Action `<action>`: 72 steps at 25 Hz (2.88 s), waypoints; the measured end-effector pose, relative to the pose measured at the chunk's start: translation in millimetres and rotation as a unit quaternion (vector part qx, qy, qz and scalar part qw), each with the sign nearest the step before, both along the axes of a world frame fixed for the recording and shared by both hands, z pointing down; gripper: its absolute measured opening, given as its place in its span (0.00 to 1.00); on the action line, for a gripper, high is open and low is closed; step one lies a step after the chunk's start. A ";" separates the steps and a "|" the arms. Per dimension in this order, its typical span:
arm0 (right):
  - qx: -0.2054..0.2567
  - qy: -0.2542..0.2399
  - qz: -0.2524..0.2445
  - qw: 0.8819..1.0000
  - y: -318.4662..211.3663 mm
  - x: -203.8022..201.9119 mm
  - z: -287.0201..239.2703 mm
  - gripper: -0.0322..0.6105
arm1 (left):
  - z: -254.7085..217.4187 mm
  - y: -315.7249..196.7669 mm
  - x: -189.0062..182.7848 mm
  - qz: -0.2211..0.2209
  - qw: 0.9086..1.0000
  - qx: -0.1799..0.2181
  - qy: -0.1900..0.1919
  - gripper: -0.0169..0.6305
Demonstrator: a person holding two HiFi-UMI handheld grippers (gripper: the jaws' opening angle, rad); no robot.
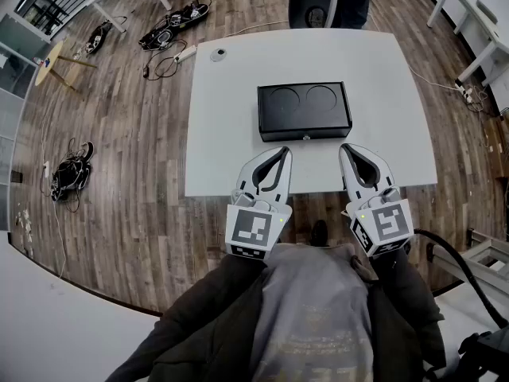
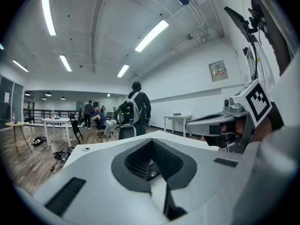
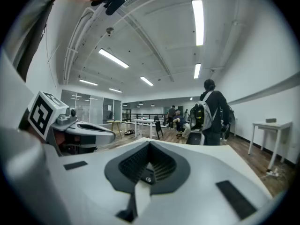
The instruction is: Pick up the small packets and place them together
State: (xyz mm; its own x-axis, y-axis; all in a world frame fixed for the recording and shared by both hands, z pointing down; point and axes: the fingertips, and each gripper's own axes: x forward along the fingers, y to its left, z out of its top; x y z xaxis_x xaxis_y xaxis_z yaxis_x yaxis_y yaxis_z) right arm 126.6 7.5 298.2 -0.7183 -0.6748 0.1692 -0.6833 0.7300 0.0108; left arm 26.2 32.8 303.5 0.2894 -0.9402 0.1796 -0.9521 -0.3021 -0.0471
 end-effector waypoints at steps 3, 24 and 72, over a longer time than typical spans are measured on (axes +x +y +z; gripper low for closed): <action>0.000 0.000 0.001 1.000 1.1 -2.0 -1.3 0.05 | -1.2 0.6 -2.2 0.001 1.000 0.000 0.002 0.03; -0.019 0.006 0.022 1.000 7.0 -34.9 11.8 0.05 | 9.1 1.8 -33.3 0.034 0.999 -0.009 0.015 0.03; -0.249 0.149 0.141 0.946 -58.4 -71.5 177.0 0.17 | 83.1 -44.6 -101.5 0.038 0.993 -0.108 0.017 0.03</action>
